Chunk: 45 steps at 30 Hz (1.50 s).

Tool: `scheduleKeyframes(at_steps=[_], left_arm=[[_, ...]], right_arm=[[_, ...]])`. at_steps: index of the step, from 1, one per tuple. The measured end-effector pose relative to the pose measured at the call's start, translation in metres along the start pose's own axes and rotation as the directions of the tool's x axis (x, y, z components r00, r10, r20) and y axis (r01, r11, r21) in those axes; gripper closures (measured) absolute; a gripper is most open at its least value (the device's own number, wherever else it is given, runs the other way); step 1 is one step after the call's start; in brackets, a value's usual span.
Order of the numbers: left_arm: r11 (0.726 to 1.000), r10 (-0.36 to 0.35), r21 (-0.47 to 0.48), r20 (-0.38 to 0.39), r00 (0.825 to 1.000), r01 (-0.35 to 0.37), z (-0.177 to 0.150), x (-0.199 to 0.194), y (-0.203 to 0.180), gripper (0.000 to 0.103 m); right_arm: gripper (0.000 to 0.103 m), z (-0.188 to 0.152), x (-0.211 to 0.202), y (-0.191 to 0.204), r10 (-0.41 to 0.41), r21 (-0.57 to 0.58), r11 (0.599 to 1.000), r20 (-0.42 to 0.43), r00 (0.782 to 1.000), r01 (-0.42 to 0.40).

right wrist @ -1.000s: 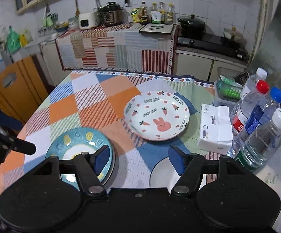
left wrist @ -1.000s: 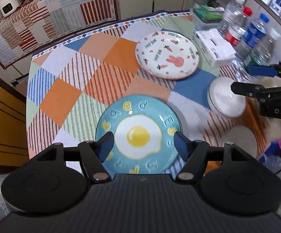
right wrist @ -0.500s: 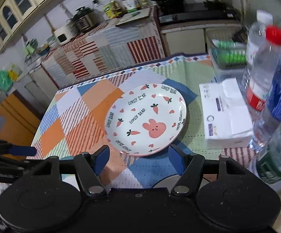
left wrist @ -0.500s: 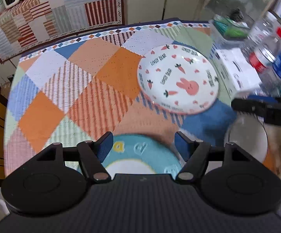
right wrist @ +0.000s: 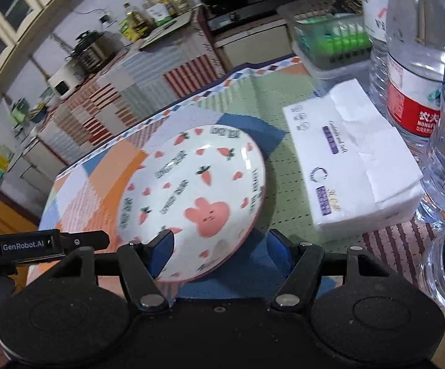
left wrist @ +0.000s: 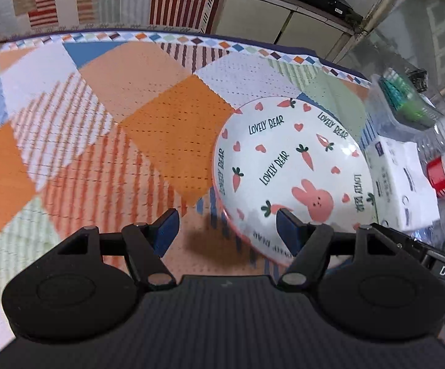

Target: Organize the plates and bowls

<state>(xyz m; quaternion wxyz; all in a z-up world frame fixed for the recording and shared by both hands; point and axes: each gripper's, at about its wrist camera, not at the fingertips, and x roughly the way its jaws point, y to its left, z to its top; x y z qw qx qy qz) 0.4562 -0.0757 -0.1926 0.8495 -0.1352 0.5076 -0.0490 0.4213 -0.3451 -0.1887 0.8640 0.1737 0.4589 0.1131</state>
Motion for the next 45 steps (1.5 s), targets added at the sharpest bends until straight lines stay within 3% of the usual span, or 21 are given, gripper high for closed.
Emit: scheduleKeyframes(at_steps=[7,9,12,14,16,19,20,25,35,45], left_arm=[[1.0,-0.017,-0.016,-0.065,0.998,0.016,-0.003,0.036,0.0,0.036],[0.999,-0.032,-0.023,-0.05,0.998,0.031,-0.003,0.04,0.002,0.036],[1.0,-0.008,-0.001,-0.022,1.0,0.008,0.001,0.042,0.001,0.041],[1.0,0.002,0.001,-0.011,1.0,-0.002,0.004,0.044,0.002,0.052],[1.0,0.015,0.013,0.002,1.0,-0.015,0.007,0.045,0.003,0.068],[0.999,-0.043,-0.003,0.002,0.999,0.043,0.009,0.047,0.006,0.082],[0.999,-0.048,-0.018,0.003,0.999,0.048,0.009,0.048,0.007,0.082],[0.999,-0.04,0.0,0.008,0.999,0.04,0.008,0.048,0.004,0.082],[1.0,-0.004,0.016,-0.049,0.999,0.005,0.012,0.043,0.003,0.081],[0.999,-0.034,0.001,-0.057,0.998,0.034,-0.016,-0.017,0.018,0.081]], right_arm=[[0.032,-0.003,0.028,-0.016,-0.038,0.067,0.997,-0.007,0.999,0.039],[0.032,-0.003,0.031,-0.018,-0.032,0.059,0.998,0.004,0.999,0.031],[0.033,0.0,0.034,-0.016,-0.029,0.04,0.999,-0.003,1.0,0.029],[0.035,0.002,0.036,-0.017,-0.012,0.038,0.999,-0.004,1.0,0.012],[0.045,0.003,0.037,-0.018,-0.006,0.033,0.999,-0.005,1.0,0.006],[0.083,0.002,0.041,-0.019,0.0,0.035,0.999,-0.009,1.0,0.0],[0.087,0.002,0.043,-0.02,0.02,0.043,0.999,-0.02,1.0,-0.019],[0.086,0.002,0.046,-0.023,0.039,0.094,0.995,-0.025,0.999,-0.036],[0.084,-0.002,0.036,-0.005,0.012,-0.018,1.0,-0.042,0.999,-0.013],[0.084,-0.006,-0.006,0.027,0.028,-0.126,0.991,-0.041,0.999,-0.033]])
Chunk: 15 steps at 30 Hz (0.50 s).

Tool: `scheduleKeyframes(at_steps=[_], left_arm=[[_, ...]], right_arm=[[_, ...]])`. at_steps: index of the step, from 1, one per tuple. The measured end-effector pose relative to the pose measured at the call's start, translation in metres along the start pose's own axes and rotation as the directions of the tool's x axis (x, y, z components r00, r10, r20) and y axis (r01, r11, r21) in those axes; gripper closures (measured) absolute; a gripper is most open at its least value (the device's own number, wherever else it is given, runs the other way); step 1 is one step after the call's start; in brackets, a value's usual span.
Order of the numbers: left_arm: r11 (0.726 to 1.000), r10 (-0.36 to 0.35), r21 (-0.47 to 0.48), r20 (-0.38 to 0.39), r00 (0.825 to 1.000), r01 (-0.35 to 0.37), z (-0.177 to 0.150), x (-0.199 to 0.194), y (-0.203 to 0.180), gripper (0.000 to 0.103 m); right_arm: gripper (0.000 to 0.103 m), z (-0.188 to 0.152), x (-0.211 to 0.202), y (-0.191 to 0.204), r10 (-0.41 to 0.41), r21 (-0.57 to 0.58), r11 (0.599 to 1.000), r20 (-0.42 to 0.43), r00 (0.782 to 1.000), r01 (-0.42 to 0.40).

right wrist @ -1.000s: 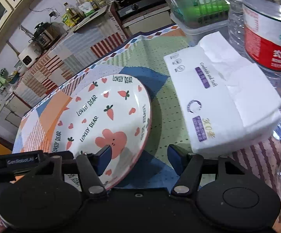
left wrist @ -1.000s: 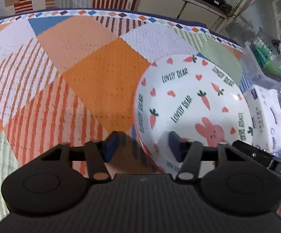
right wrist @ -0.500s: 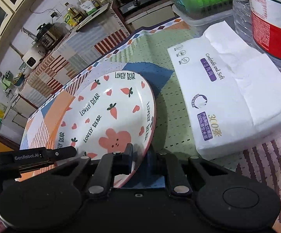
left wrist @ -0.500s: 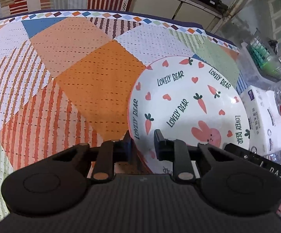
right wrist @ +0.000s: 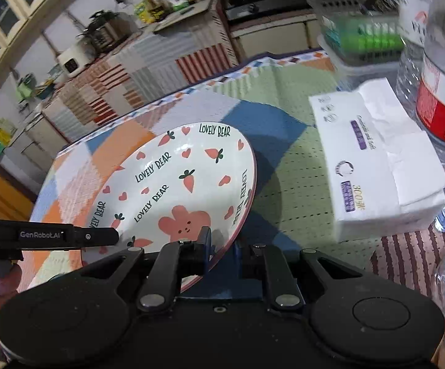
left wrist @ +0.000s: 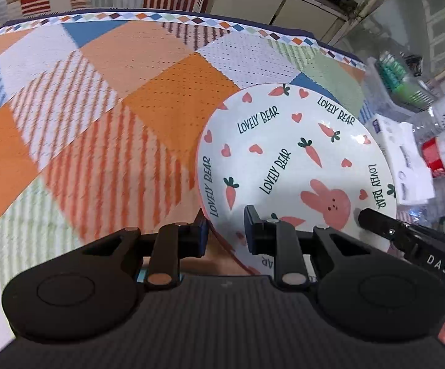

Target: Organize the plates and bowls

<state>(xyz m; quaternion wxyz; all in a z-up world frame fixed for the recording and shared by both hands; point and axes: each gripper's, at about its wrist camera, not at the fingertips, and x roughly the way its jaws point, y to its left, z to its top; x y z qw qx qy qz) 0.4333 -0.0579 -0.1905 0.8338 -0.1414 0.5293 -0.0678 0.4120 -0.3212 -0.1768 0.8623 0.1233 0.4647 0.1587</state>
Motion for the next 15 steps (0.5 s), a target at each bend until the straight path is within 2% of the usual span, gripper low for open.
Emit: scheduleKeyframes(at_steps=[5,15], left_arm=[[1.0,-0.024,-0.013,0.03,0.999,0.024,-0.017,-0.038,0.006,0.081],[1.0,0.02,0.008,0.127,0.992,-0.021,-0.062,-0.132,0.004,0.081]], right_arm=[[0.084,-0.008,-0.032,0.025,0.008,-0.047,0.999,0.018,1.0,-0.007],[0.084,-0.022,-0.093,0.072,0.075,-0.127,0.99,0.066,0.995,-0.066]])
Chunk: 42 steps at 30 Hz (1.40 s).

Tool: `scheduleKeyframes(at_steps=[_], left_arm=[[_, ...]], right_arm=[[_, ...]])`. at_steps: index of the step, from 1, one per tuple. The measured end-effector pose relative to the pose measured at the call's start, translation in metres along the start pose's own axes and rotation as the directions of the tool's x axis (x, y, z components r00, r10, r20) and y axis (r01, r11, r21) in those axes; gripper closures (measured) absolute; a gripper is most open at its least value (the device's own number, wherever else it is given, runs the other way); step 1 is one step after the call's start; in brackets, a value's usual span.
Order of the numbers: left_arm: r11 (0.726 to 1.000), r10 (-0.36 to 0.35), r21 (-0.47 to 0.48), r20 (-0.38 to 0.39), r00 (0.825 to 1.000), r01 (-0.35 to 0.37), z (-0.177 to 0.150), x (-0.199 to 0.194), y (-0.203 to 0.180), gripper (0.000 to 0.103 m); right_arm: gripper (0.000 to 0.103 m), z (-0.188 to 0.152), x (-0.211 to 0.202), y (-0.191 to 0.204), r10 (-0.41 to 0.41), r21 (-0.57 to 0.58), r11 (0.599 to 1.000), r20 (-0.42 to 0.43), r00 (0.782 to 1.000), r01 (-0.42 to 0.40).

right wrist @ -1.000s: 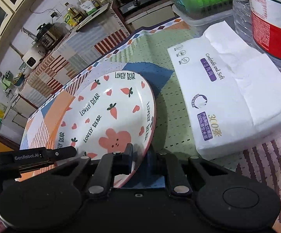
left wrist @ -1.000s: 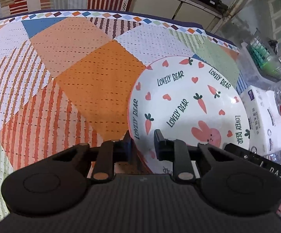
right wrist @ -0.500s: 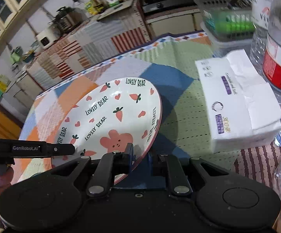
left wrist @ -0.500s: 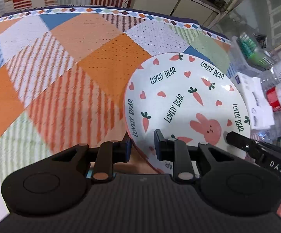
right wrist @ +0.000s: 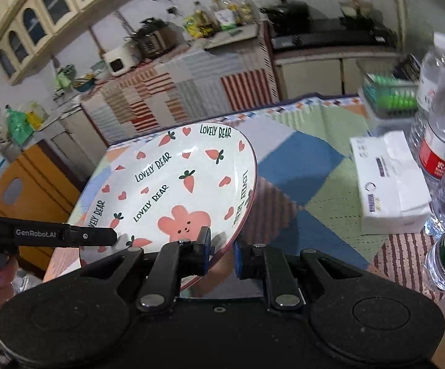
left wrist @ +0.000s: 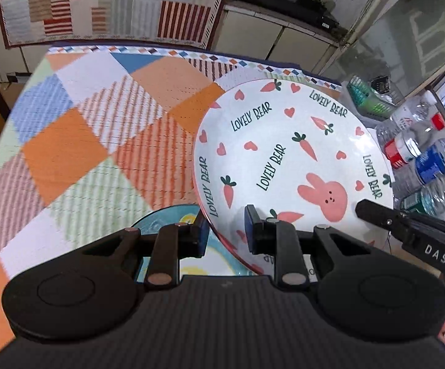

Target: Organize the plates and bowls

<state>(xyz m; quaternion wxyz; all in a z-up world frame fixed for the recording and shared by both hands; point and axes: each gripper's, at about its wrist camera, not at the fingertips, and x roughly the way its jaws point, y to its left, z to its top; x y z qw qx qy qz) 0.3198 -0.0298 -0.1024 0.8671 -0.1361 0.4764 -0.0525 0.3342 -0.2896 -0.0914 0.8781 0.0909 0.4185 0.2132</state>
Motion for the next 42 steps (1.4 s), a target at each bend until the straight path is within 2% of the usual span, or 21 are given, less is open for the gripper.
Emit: scheduleKeyframes(at_steps=[9,19,27,42], left_arm=[[1.0,0.015,0.025,0.027,1.0,-0.016,-0.026,-0.061,0.006,0.081],[0.999,0.009,0.042,0.042,0.999,-0.011,-0.054,-0.095,0.01,0.081],[0.999,0.004,0.041,0.003,1.0,-0.004,-0.081,-0.092,0.018,0.081],[1.0,0.017,-0.012,-0.092,0.996,-0.018,-0.107,-0.055,0.055,0.081]], right_arm=[[0.084,-0.014,-0.037,0.034,0.042,-0.044,0.998,0.029,0.999,-0.041],[0.083,-0.034,-0.066,0.054,0.071,-0.096,0.993,0.047,0.996,-0.067],[0.083,-0.063,-0.072,0.056,0.069,-0.065,0.996,0.025,0.997,-0.068],[0.083,-0.095,-0.033,0.063,0.064,-0.064,0.996,-0.07,0.995,-0.069]])
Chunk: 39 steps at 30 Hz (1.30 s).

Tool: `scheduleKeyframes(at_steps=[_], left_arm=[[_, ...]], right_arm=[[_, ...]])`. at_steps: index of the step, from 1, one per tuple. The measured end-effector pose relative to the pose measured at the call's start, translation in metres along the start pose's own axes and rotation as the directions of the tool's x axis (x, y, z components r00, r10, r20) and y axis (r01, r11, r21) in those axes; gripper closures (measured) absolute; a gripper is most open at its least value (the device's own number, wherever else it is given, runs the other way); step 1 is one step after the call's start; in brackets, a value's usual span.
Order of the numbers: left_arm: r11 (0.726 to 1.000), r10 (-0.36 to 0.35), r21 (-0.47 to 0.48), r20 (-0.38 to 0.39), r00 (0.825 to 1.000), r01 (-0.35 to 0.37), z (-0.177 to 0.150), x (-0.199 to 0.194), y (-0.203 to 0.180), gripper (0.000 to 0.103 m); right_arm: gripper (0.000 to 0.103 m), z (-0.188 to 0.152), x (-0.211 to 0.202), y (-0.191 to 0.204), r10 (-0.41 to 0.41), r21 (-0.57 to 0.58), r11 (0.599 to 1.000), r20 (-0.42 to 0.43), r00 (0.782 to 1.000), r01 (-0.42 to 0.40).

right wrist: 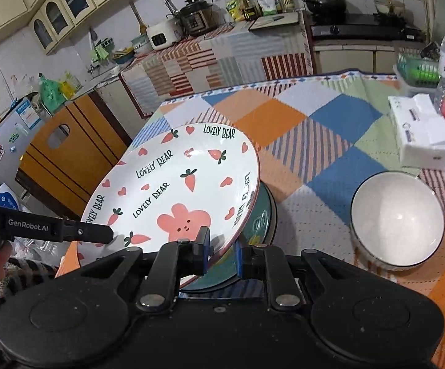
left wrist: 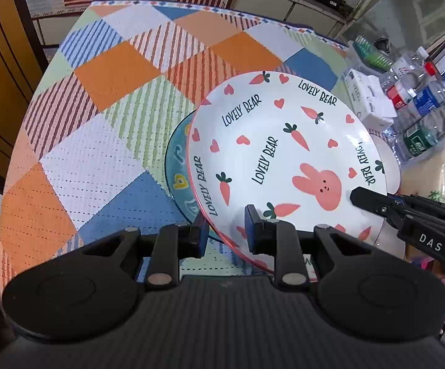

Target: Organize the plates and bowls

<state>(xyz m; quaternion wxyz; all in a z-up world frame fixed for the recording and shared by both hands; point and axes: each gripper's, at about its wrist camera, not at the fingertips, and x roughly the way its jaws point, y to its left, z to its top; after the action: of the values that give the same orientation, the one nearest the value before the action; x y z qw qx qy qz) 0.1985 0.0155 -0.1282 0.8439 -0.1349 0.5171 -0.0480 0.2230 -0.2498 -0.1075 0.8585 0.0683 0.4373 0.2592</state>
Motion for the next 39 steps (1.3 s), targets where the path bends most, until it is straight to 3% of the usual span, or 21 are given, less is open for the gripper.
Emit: scheduleKeyframes(at_steps=[15,27,37,39], left_arm=[[0.996,-0.051,-0.081,-0.046,0.998,0.047,-0.014,0.054,0.023,0.081],[0.996,-0.038,-0.078,-0.082,0.996,0.032,-0.007,0.07,0.029,0.08],[0.996,0.007,-0.081,-0.165,0.986,-0.021,-0.003,0.082,0.026,0.077],[0.996,0.005,-0.09,-0.153,0.988,-0.019,-0.005,0.083,0.027,0.076]], right_arm=[[0.083,-0.012,0.042,-0.01,-0.063,0.018,0.998,-0.089,0.994,0.065],[0.081,-0.01,0.061,0.002,-0.158,-0.068,0.986,-0.107,0.982,0.151],[0.071,-0.015,0.076,0.022,-0.3,-0.16,0.946,-0.117,0.947,0.28],[0.07,-0.016,0.079,0.023,-0.31,-0.175,0.941,-0.099,0.946,0.29]])
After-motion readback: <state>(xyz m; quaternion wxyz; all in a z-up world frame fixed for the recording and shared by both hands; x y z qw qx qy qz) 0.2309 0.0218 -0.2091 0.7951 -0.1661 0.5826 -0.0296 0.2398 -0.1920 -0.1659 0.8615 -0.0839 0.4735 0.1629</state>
